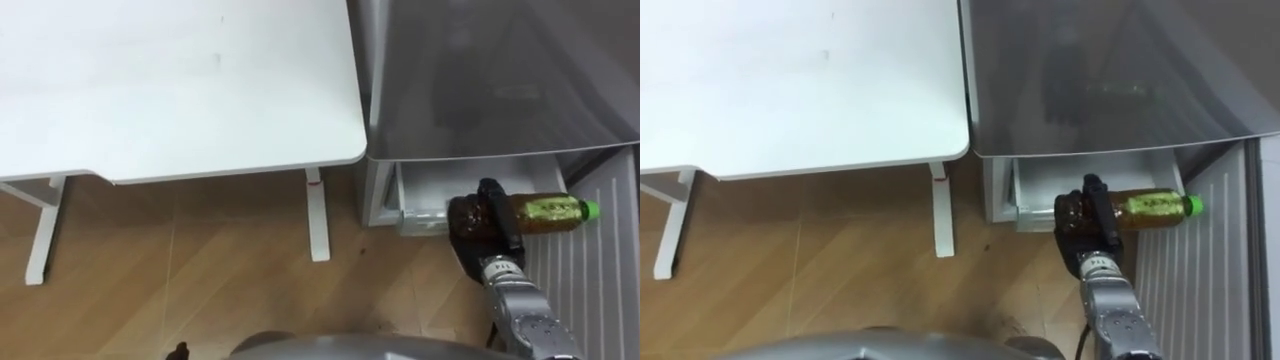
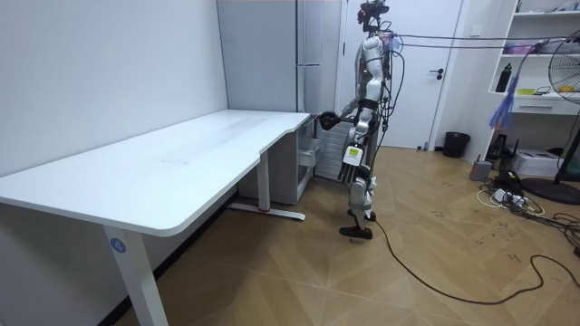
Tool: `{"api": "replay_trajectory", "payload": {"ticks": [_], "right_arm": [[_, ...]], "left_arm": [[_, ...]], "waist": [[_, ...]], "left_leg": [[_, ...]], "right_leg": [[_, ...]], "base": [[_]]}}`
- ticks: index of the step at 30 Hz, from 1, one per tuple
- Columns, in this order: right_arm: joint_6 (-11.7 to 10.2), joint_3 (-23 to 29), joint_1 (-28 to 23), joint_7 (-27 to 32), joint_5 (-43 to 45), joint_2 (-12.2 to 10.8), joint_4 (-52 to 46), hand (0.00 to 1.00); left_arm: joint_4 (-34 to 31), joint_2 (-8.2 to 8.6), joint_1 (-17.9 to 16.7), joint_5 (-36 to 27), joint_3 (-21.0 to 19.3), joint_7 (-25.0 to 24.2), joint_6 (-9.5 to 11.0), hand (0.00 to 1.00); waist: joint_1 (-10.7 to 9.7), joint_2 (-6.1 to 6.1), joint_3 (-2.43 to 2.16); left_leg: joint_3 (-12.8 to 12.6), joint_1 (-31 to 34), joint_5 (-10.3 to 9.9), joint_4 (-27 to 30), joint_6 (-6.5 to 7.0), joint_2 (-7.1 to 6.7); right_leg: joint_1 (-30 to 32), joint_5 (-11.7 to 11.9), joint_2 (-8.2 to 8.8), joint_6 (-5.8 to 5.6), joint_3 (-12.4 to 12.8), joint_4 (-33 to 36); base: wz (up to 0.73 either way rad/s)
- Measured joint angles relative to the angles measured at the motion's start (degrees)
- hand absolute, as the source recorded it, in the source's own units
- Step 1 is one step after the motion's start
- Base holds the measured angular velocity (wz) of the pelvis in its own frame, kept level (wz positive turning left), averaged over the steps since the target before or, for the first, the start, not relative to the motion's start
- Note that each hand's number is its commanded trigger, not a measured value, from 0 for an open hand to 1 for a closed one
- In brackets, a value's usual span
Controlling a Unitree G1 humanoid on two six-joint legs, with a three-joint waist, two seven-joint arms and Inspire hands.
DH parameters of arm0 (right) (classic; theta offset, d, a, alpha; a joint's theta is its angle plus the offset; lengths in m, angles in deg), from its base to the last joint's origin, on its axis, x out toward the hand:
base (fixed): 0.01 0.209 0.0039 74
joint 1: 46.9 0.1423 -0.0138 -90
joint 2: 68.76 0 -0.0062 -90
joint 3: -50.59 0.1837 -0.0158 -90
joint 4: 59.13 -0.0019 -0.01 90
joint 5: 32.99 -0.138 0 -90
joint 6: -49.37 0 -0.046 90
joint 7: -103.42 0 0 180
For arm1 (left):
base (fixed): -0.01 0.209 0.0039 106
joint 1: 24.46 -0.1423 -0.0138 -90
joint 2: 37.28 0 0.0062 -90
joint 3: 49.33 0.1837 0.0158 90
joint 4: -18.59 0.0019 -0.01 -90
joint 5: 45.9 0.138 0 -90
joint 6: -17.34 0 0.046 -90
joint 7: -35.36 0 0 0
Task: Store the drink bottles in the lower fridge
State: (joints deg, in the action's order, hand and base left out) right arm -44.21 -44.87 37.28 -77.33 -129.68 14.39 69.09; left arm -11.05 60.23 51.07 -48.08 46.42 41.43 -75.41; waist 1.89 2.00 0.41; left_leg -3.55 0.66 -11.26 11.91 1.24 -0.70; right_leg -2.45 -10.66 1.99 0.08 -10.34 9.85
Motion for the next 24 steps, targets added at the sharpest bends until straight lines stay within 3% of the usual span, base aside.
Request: {"api": "replay_trajectory", "payload": {"ticks": [4, 13, 18, 20, 24], "right_arm": [[0.2, 2.0, 6.3, -1.0, 0.0, 0.0, 7.0, 1.00], [1.7, 4.9, 20.4, -3.2, 0.3, 0.2, 22.0, 1.00], [3.8, 9.3, 26.0, -3.1, 0.8, 1.6, 28.6, 1.00], [4.8, 10.5, 27.5, -3.0, 0.6, 3.2, 28.6, 1.00], [4.9, 11.3, 29.7, -2.2, 1.2, 5.2, 28.6, 1.00]], "left_arm": [[0.0, -0.47, 2.6, 0.0, -0.1, -0.6, -0.1, 0.00], [2.3, -1.03, 9.9, -2.0, 0.1, -2.0, -0.4, 0.00], [3.9, -1.13, 12.2, -5.0, 0.1, -2.9, -0.1, 0.00], [3.7, -1.12, 12.4, -5.1, 0.2, -3.0, -0.2, 0.00], [3.8, -1.53, 13.1, -5.1, 0.2, -3.0, -0.2, 0.00]], "waist": [[0.3, 0.36, -0.15], [2.2, -0.68, 0.87], [3.5, -0.72, 1.13], [4.4, -1.12, 1.42], [4.8, -2.06, 2.06]], "left_leg": [[0.5, 4.2, 0.4, 1.3, 0.13, 0.02], [0.6, 11.3, 1.1, 2.9, 0.24, 0.08], [0.6, 15.7, 1.3, 3.8, 0.57, -0.05], [0.6, 17.9, 1.7, 3.8, 0.76, -0.05], [0.6, 20.3, 2.2, 3.9, 0.95, -0.16]], "right_leg": [[4.2, 0.2, 0.14, 0.21, -0.5, 1.2], [11.7, 0.5, 0.53, 0.50, -1.0, 3.8], [16.2, 0.5, 1.00, 0.51, -1.3, 5.2], [19.6, 0.5, 1.43, 0.49, -1.1, 7.2], [22.4, 0.5, 1.93, 0.48, -1.7, 8.5]], "base": [[0.06], [0.02], [-0.01], [-0.13], [0.04]]}}
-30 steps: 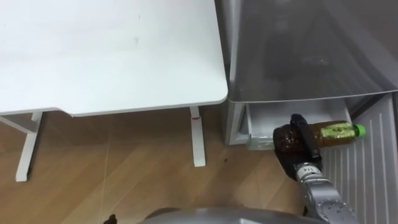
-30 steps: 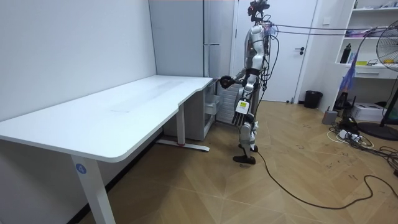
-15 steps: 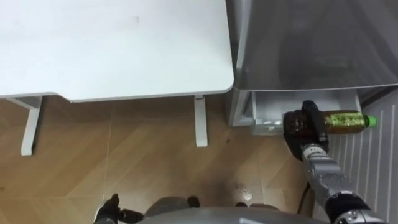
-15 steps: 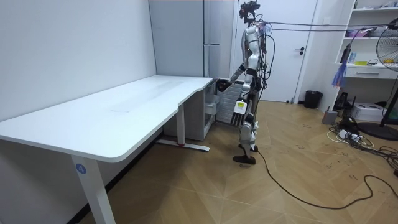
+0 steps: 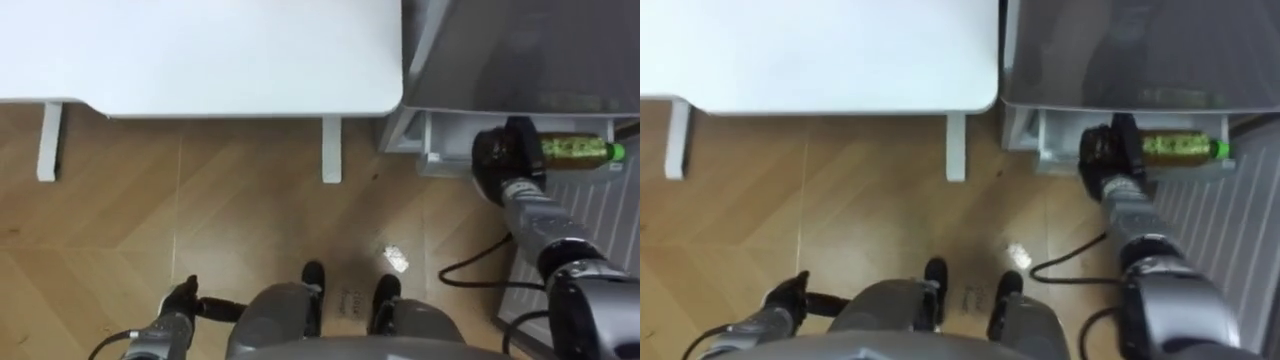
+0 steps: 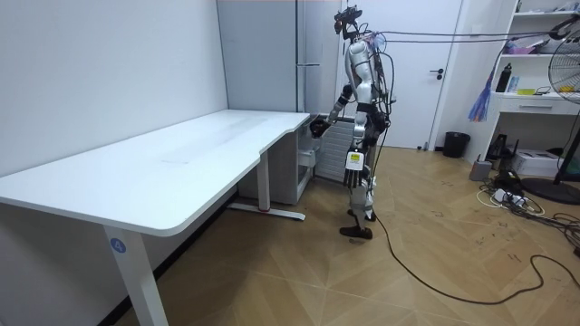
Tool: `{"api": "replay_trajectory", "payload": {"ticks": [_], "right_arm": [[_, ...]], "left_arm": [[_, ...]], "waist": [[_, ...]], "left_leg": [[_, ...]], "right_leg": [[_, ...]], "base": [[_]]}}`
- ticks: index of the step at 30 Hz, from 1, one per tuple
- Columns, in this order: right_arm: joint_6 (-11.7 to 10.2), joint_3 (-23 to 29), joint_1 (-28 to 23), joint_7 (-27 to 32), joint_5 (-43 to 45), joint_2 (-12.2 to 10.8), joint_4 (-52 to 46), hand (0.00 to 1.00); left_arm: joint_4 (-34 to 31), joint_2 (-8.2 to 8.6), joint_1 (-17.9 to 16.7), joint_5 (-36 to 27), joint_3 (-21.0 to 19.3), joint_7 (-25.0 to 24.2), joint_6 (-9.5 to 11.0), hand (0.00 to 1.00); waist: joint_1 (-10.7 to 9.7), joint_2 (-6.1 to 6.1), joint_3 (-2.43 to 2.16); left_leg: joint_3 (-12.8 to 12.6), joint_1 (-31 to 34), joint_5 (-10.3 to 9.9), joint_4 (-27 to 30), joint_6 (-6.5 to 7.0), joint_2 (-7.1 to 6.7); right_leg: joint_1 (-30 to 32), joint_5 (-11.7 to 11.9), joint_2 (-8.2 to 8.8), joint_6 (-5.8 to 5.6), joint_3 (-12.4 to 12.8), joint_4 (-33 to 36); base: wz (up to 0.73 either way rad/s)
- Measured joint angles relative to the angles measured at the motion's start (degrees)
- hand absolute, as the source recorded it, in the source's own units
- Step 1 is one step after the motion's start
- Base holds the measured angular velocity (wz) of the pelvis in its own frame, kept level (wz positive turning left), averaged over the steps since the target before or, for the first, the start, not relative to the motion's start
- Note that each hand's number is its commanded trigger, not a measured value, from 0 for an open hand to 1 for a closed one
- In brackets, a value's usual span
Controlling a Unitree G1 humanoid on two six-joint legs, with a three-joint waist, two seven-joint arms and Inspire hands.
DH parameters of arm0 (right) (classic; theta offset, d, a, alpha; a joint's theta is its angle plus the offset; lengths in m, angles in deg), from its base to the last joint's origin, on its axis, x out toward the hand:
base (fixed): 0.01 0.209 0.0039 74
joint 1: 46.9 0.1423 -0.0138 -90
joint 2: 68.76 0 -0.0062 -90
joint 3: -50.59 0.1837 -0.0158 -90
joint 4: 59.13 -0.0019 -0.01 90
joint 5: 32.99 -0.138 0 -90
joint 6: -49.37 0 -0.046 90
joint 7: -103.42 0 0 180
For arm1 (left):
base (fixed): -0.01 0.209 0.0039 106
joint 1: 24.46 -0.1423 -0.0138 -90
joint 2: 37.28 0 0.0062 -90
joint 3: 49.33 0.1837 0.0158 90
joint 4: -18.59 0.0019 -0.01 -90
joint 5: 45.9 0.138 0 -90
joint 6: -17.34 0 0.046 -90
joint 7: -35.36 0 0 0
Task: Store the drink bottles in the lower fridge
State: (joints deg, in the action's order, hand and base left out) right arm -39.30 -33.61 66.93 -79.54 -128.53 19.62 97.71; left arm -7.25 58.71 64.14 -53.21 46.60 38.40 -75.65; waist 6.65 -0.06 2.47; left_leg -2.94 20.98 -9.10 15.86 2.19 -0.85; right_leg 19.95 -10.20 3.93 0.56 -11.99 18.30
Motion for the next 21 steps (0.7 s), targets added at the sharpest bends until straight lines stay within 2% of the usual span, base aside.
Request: {"api": "replay_trajectory", "payload": {"ticks": [3, 4, 8, 12, 13, 14, 15, 17, 21], "right_arm": [[0.4, 0.0, 0.7, 0.5, 1.6, 0.4, 0.1, 1.00], [1.2, 0.0, 1.5, 1.0, 1.7, 1.0, 0.0, 1.00], [2.3, -0.1, 4.5, 3.1, 1.7, 2.8, 0.4, 1.00], [2.5, -0.1, 5.7, 5.0, 3.0, 3.7, 0.5, 1.00], [2.5, -0.1, 6.0, 5.5, 3.4, 4.0, 0.5, 0.69], [2.5, -0.1, 6.2, 5.7, 3.5, 4.2, 0.5, 0.56], [2.5, 0.0, 6.5, 6.5, 3.6, 4.5, 0.5, 0.00], [2.5, 0.0, 7.4, 8.4, 3.8, 4.7, 0.5, 0.00], [2.5, 0.0, 7.7, 9.7, 3.8, 4.7, 0.6, 0.00]], "left_arm": [[0.0, -0.11, 0.4, 0.0, 0.2, 0.3, -0.1, 0.00], [-0.2, -0.48, 1.0, -0.1, 1.4, 0.4, -0.2, 0.00], [-0.6, -1.00, 2.5, 0.0, 4.0, 0.8, -0.5, 0.00], [-0.6, -1.35, 2.5, 0.0, 4.6, 0.9, -0.6, 0.00], [-0.5, -1.52, 2.5, 0.0, 4.6, 1.0, -0.6, 0.00], [-0.5, -1.58, 2.5, 0.0, 4.6, 1.0, -0.7, 0.00], [-0.5, -1.60, 2.5, 0.0, 4.6, 1.1, -0.7, 0.00], [-0.4, -1.89, 2.4, 0.0, 4.6, 1.3, -0.7, 0.00], [-0.4, -2.03, 2.2, 0.0, 4.5, 1.3, -0.7, 0.00]], "waist": [[-0.1, -0.78, 0.46], [-0.1, -0.97, 0.58], [-0.1, -0.99, 0.61], [0.0, -1.04, 0.63], [-0.1, -1.06, 0.65], [-0.1, -1.10, 0.67], [0.0, -1.13, 0.69], [0.2, -1.29, 0.79], [0.7, -1.26, 0.77]], "left_leg": [[0.3, 1.9, 0.0, 1.3, 0.00, -0.04], [0.4, 3.6, 0.0, 2.3, 0.00, -0.02], [0.5, 7.5, 0.1, 4.5, 0.23, -0.15], [0.1, 9.0, 0.3, 5.8, 0.56, -0.43], [0.1, 9.6, 0.4, 6.1, 0.75, -0.57], [0.1, 9.8, 0.5, 6.2, 0.85, -0.68], [0.1, 10.1, 0.6, 6.5, 0.97, -0.84], [0.0, 10.6, 0.7, 7.0, 1.11, -1.02], [0.0, 11.1, 0.8, 7.6, 1.22, -1.11]], "right_leg": [[1.4, 0.0, 0.24, 0.00, -0.8, 0.7], [2.9, 0.0, 0.33, 0.01, -0.8, 1.6], [6.4, 0.0, 0.90, 0.05, -0.9, 3.6], [8.2, -0.2, 1.32, 0.13, -0.7, 5.4], [8.7, -0.5, 1.53, 0.19, -0.6, 5.9], [9.1, -0.5, 1.69, 0.17, -0.6, 6.4], [9.4, -0.7, 1.95, 0.18, -0.6, 6.9], [10.3, -1.0, 1.97, 0.04, 0.4, 7.9], [10.9, -1.1, 2.04, -0.03, 0.9, 8.6]], "base": [[0.05], [0.08], [0.07], [0.01], [0.05], [0.09], [0.05], [0.00], [0.00]]}}
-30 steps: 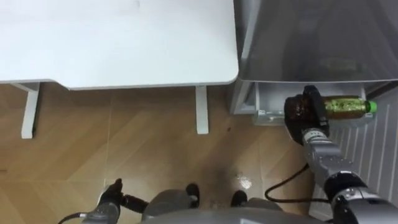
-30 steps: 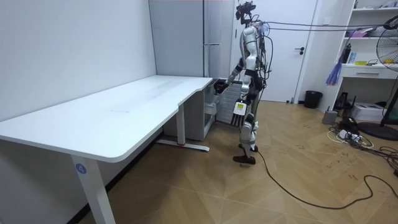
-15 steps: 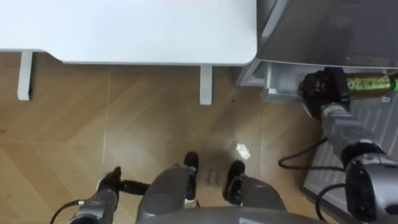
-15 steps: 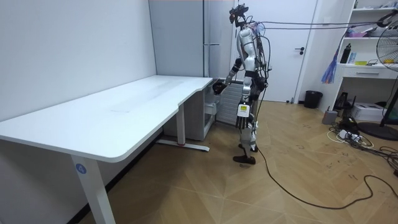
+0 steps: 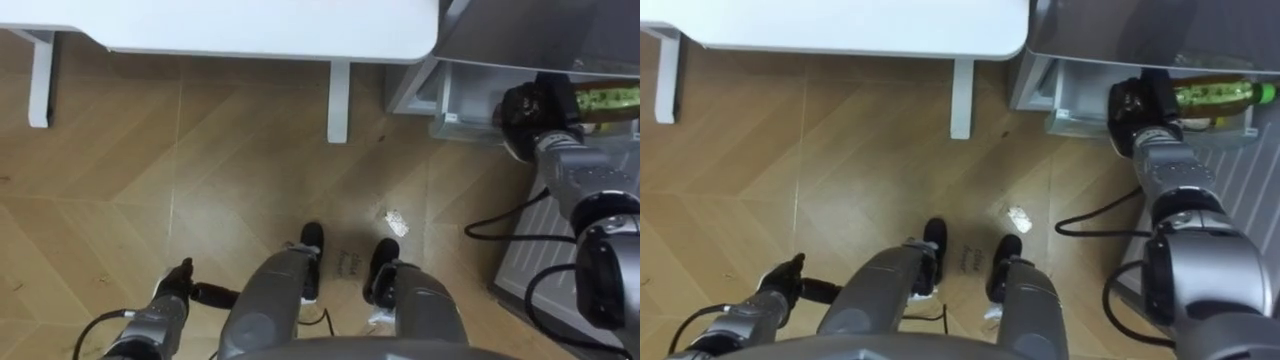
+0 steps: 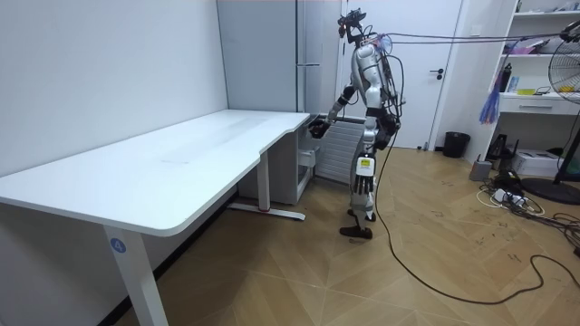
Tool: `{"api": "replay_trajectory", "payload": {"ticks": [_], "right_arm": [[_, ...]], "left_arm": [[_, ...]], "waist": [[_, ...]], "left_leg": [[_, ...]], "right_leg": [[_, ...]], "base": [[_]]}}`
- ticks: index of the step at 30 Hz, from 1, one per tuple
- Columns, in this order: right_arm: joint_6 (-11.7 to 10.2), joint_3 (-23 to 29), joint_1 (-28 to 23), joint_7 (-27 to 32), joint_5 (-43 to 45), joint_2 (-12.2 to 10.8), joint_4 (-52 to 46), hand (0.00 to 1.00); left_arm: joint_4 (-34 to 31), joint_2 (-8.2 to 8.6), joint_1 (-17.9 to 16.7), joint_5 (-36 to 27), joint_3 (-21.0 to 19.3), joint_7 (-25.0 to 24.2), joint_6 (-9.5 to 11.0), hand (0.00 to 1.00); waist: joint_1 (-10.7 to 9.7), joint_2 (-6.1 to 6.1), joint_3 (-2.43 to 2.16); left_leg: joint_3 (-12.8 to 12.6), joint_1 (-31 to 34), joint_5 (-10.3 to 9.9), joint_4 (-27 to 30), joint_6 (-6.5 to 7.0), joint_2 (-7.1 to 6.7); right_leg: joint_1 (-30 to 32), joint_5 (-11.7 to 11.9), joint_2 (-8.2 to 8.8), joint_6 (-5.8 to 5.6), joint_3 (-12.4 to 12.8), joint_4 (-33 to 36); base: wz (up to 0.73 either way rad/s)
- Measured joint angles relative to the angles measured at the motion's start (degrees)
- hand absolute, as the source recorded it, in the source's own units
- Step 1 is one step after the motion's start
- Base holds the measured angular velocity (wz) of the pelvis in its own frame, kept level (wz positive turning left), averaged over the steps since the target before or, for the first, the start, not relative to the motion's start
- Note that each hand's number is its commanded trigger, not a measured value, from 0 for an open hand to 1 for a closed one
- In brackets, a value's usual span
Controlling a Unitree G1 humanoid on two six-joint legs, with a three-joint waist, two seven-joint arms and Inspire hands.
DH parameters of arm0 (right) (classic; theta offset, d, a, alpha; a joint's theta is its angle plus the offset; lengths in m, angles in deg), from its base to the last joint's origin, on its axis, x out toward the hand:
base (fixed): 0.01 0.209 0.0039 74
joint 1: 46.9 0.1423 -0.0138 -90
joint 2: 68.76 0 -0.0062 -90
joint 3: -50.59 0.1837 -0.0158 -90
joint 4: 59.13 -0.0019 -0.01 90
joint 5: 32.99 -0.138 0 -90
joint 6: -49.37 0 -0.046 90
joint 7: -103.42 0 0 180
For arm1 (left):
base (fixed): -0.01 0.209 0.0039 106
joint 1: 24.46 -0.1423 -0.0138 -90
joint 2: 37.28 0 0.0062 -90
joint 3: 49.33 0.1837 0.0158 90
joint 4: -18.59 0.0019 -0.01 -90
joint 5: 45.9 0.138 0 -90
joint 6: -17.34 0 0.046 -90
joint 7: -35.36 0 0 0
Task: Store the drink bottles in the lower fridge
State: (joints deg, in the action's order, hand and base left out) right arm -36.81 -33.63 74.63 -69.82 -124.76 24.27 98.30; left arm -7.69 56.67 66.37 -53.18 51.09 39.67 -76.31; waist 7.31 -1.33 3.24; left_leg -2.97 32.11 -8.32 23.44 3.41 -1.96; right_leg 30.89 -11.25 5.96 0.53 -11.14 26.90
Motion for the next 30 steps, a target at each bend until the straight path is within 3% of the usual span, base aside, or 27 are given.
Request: {"api": "replay_trajectory", "payload": {"ticks": [30], "right_arm": [[0.0, 0.5, 1.2, 1.8, -0.2, 0.8, 0.5, 0.00]], "left_arm": [[-1.7, -0.03, -1.0, 0.0, -0.1, 0.1, -0.3, 0.00]], "waist": [[1.2, 0.33, -0.14]], "left_leg": [[-0.2, -1.2, 0.0, 0.1, 0.00, 0.04]], "right_leg": [[-0.8, 0.0, 0.06, 0.04, 0.3, 0.7]], "base": [[0.00]]}}
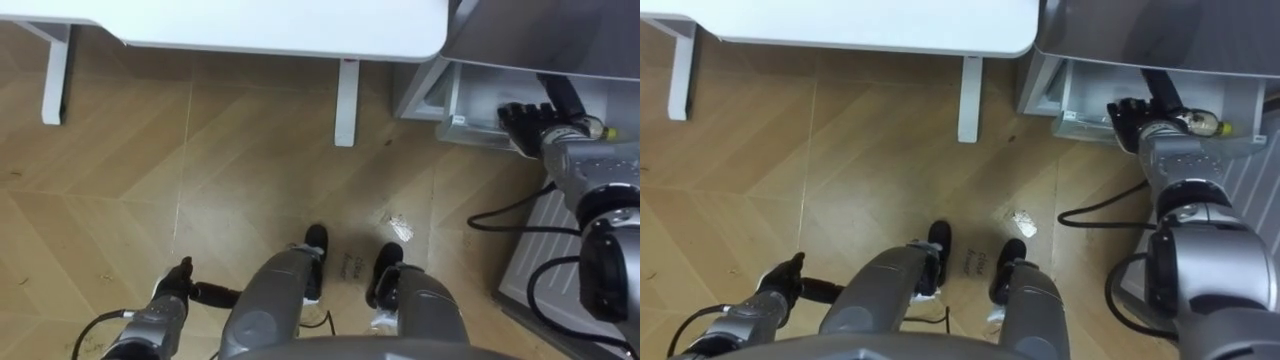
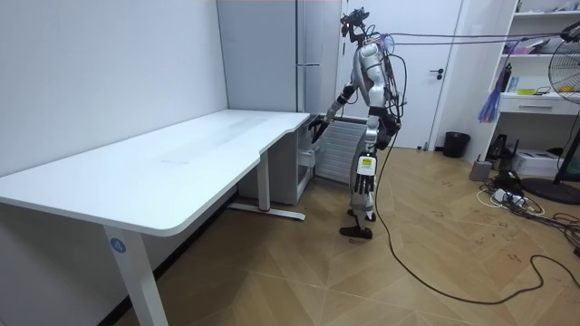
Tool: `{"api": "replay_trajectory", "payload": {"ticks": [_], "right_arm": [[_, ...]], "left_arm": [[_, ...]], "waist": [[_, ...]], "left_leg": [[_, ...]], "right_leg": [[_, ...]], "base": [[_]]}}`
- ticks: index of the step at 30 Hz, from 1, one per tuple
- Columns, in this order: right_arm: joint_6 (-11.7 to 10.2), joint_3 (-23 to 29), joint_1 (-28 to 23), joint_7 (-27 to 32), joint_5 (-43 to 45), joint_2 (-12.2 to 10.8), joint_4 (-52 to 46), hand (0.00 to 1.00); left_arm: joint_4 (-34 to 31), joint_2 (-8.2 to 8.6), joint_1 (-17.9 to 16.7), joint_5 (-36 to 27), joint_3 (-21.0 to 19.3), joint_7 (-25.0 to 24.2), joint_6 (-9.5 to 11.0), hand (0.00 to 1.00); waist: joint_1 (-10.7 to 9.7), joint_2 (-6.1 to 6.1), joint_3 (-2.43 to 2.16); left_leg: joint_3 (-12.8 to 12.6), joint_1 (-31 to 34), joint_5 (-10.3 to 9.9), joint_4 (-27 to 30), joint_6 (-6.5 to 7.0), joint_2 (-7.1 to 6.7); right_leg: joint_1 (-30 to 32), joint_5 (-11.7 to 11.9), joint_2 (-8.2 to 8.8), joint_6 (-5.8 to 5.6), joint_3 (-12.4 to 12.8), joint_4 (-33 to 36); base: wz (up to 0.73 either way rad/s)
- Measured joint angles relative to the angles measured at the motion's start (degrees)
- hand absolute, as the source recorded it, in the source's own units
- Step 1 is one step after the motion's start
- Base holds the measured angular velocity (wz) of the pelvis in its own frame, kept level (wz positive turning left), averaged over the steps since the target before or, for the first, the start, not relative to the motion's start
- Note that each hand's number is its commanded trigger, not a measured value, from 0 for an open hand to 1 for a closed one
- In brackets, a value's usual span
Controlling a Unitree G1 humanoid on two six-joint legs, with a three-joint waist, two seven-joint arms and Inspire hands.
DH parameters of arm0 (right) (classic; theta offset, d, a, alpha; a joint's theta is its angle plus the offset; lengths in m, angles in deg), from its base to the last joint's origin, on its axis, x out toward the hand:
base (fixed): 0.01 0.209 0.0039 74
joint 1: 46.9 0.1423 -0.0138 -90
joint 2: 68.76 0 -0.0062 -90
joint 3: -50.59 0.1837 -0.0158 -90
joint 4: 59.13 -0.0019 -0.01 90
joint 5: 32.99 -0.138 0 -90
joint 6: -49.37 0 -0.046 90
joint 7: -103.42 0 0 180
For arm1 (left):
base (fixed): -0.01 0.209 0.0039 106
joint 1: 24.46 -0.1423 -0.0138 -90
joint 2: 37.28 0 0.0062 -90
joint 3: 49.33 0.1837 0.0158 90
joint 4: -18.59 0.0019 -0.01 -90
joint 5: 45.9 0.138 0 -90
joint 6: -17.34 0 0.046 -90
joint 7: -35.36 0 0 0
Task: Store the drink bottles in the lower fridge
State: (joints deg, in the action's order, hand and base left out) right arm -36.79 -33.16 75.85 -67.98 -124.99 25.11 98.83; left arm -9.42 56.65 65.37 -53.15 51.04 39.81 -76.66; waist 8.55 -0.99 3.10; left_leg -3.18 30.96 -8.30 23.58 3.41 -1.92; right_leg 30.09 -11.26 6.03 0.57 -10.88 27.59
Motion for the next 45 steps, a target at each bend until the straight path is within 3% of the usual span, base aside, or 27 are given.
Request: {"api": "replay_trajectory", "payload": {"ticks": [12, 18, 26, 29, 33, 38, 42, 45], "right_arm": [[0.0, 0.0, 0.0, -1.3, 0.9, 0.0, 0.8, 0.00], [-0.1, -0.8, -0.5, -1.7, 1.0, 0.0, 0.8, 0.00], [-1.1, -1.2, -6.3, -6.0, 2.2, 0.0, 0.9, 0.00], [-1.5, -0.3, -9.2, -6.9, 2.6, 0.0, 1.0, 0.00], [-3.1, 1.0, -13.4, -8.1, 2.8, -0.5, 1.4, 0.00], [-4.1, 2.4, -20.1, -8.0, 7.5, -2.5, 1.2, 0.00], [-4.4, 1.9, -23.9, -8.0, 10.9, -3.5, 1.4, 0.00], [-4.9, 2.1, -26.0, -7.8, 14.7, -4.9, 3.9, 0.00]], "left_arm": [[0.0, 0.00, -0.2, 0.0, 0.0, -0.2, -1.2, 0.00], [-0.1, -0.13, -0.2, -0.1, 0.1, -0.1, -1.0, 0.00], [0.0, -0.29, -0.2, -2.4, -0.7, -0.4, 0.7, 0.00], [0.7, -0.32, -0.9, -2.3, -1.2, -0.4, 0.9, 0.00], [1.1, -0.12, -0.9, -2.1, -1.2, -0.5, 1.8, 0.00], [1.0, -0.04, -2.3, -2.0, -3.6, -0.6, 2.7, 0.00], [1.1, 0.07, -3.4, -1.9, -3.6, -0.4, 3.0, 0.00], [0.9, 0.28, -5.2, -0.6, -3.8, 0.3, 3.2, 0.00]], "waist": [[0.0, 0.19, -0.10], [-0.1, 1.00, -0.57], [-1.4, 0.89, -0.69], [-3.0, 0.59, -1.28], [-4.0, 0.52, -1.48], [-5.4, 1.55, -2.57], [-5.9, 2.35, -3.05], [-7.6, 2.69, -3.26]], "left_leg": [[0.0, -0.4, 0.1, -0.2, -0.03, -0.01], [0.0, -1.2, 0.1, -0.3, -0.04, 0.07], [0.1, -6.3, 0.1, -2.3, -0.05, 0.25], [0.1, -8.9, 0.1, -4.0, -0.05, 0.28], [0.0, -12.0, 0.1, -5.5, -0.05, 0.51], [-0.3, -16.8, 0.0, -8.4, -0.05, 0.28], [-0.8, -20.3, 0.0, -10.3, -0.07, 0.26], [0.1, -22.8, 0.0, -11.5, -0.18, 0.09]], "right_leg": [[-0.3, 0.0, -0.01, 0.03, -0.2, 0.0], [-1.4, 0.0, -0.05, 0.05, -0.5, -0.4], [-7.7, 0.5, -0.38, -0.26, -1.9, -4.7], [-10.8, 1.0, -0.82, -0.58, -1.9, -7.1], [-14.5, 2.1, -1.65, -0.89, -1.6, -10.3], [-18.9, 2.5, -2.20, -1.09, -0.1, -13.0], [-22.2, 2.5, -2.24, -1.13, -0.2, -14.6], [-25.1, 2.4, -2.33, -1.33, -0.6, -16.1]], "base": [[0.00], [0.01], [0.04], [0.01], [-0.04], [-0.06], [-0.05], [0.10]]}}
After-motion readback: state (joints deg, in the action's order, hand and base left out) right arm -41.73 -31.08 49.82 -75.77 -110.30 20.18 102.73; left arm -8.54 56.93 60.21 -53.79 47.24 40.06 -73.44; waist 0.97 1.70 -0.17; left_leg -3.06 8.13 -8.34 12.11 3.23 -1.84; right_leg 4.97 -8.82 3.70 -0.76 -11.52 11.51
